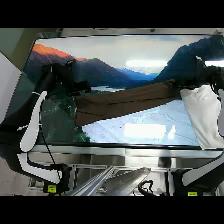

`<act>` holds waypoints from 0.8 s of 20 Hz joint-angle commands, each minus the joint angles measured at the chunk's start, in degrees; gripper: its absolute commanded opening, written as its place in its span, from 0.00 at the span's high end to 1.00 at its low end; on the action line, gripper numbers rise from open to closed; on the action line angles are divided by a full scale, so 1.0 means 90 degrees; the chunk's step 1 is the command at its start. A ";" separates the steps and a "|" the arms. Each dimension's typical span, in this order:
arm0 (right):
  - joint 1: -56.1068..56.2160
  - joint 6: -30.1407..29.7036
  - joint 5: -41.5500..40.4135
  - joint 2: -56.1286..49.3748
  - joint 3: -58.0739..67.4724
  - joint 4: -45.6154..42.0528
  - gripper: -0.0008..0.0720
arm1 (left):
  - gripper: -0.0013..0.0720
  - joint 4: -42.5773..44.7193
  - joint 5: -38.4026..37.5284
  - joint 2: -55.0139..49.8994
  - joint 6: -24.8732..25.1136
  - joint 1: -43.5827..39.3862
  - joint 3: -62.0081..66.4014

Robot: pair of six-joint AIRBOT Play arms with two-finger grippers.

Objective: Fold the shirts.

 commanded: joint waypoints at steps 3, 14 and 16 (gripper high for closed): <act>-0.0114 -0.0544 -0.1022 -0.0500 0.0551 0.0865 0.17 | 0.02 0.0002 0.0563 -0.0015 0.0007 -0.0005 0.0624; -0.0347 -0.0325 -0.2220 -0.0610 0.1452 0.0721 0.01 | 0.03 0.0010 0.0517 -0.0017 -0.0005 -0.0163 0.0704; -0.0318 -0.0277 -0.2079 -0.0831 0.1452 0.0721 0.01 | 0.02 0.0007 0.0444 -0.0017 -0.0002 -0.0238 0.0704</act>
